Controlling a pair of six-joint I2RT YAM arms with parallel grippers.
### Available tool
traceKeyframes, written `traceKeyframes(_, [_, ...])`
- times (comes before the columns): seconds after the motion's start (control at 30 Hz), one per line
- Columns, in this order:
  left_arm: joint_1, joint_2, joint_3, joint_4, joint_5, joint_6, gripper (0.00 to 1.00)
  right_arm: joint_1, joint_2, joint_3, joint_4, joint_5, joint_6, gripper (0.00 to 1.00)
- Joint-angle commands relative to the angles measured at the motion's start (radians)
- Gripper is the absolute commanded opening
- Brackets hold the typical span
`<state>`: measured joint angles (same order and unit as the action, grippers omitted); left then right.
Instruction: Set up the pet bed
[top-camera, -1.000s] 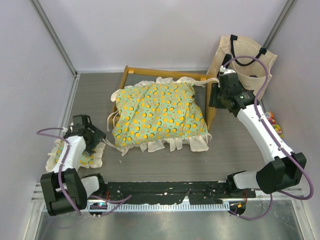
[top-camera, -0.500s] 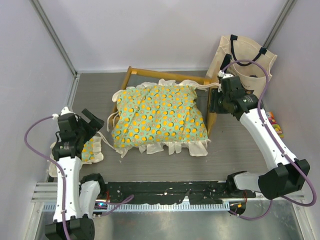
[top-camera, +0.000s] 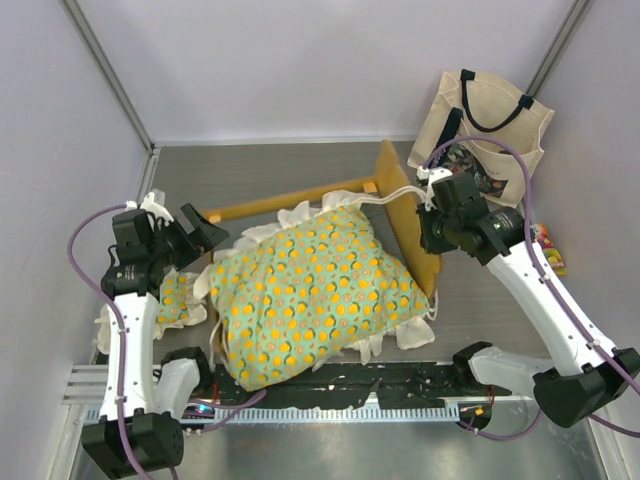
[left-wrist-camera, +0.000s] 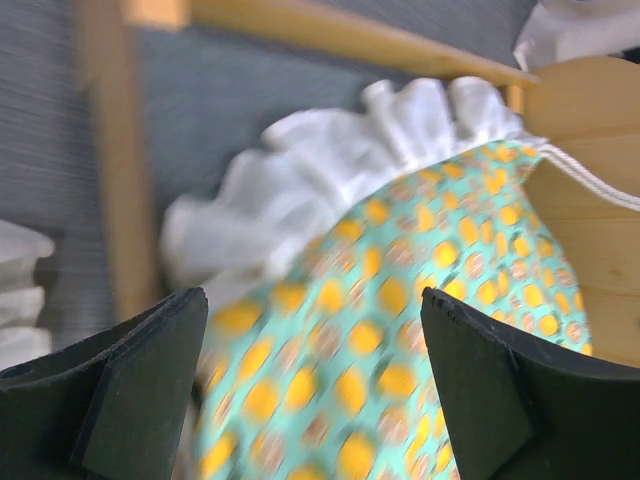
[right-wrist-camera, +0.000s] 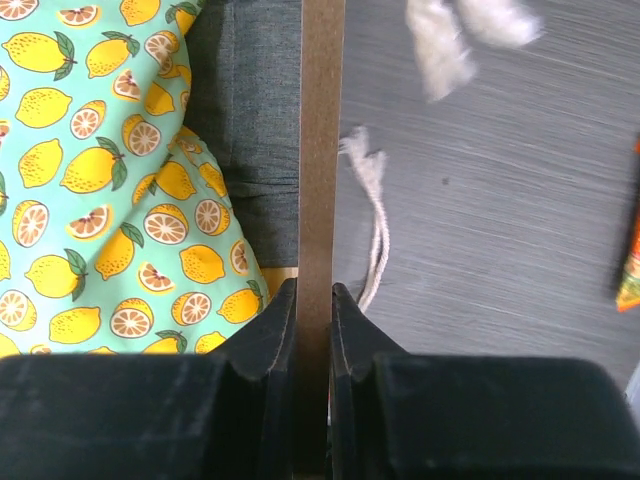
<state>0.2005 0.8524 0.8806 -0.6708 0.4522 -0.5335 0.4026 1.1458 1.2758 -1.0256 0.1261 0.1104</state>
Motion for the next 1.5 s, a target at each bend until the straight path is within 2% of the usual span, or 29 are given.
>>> traceKeyframes(0.0, [-0.016,0.025,-0.014,0.135,0.138,-0.026,0.91,0.042,-0.017,0.005,-0.019,-0.045,-0.061,0.01])
traceKeyframes(0.1, [-0.033,0.024,-0.008,0.131,0.143,-0.039,0.91,0.042,0.028,0.040,-0.019,0.012,-0.025,0.02])
traceKeyframes(0.2, [-0.041,0.005,-0.014,0.105,0.097,-0.037,0.91,0.042,0.064,0.077,-0.001,0.091,0.090,0.01])
traceKeyframes(0.27, [-0.041,-0.006,-0.002,0.083,0.077,-0.026,0.91,0.042,0.075,0.071,0.057,0.133,0.185,0.01])
traceKeyframes(0.47, [-0.041,0.005,0.107,0.004,0.046,-0.002,0.91,0.019,0.110,0.085,0.200,0.302,0.311,0.01])
traceKeyframes(0.67, [-0.041,0.020,0.182,-0.072,0.037,0.049,0.91,-0.080,0.204,0.135,0.248,0.238,0.267,0.01])
traceKeyframes(0.87, [-0.042,0.034,0.100,-0.027,0.106,0.038,0.91,-0.081,0.180,0.071,0.275,0.110,0.155,0.01])
traceKeyframes(0.9, [-0.046,0.039,0.068,0.017,0.130,0.023,0.90,-0.081,0.157,0.066,0.274,0.109,0.147,0.05])
traceKeyframes(0.93, [-0.055,0.040,0.052,0.040,0.137,-0.008,0.90,-0.079,0.147,0.068,0.268,0.115,0.143,0.23])
traceKeyframes(0.97, [-0.062,0.043,0.040,0.062,0.135,-0.022,0.90,-0.080,0.138,0.076,0.266,0.119,0.137,0.38])
traceKeyframes(1.0, [-0.075,0.053,0.029,0.092,0.122,-0.031,0.90,-0.081,0.128,0.088,0.262,0.133,0.132,0.67])
traceKeyframes(1.03, [-0.107,0.059,0.031,0.097,0.108,-0.040,0.90,-0.079,0.114,0.126,0.251,0.150,0.132,0.81])
traceKeyframes(1.07, [-0.128,0.068,0.032,0.102,0.085,-0.040,0.90,-0.080,0.108,0.151,0.245,0.164,0.127,0.85])
traceKeyframes(1.23, [-0.266,0.132,0.044,0.105,-0.047,-0.037,0.90,-0.082,0.104,0.371,0.179,0.236,0.101,0.85])
traceKeyframes(1.3, [-0.280,0.140,0.041,0.096,-0.082,-0.026,0.90,-0.081,0.103,0.417,0.177,0.160,0.081,0.85])
traceKeyframes(1.33, [-0.282,0.143,0.040,0.090,-0.110,-0.020,0.90,-0.079,0.107,0.454,0.176,0.053,0.087,0.85])
traceKeyframes(1.4, [-0.283,0.142,0.035,0.060,-0.142,-0.002,0.90,-0.062,0.140,0.476,0.180,-0.055,0.104,0.84])
traceKeyframes(1.47, [-0.285,0.131,0.024,0.054,-0.170,0.007,0.90,0.054,0.205,0.481,0.173,-0.056,0.107,0.84])
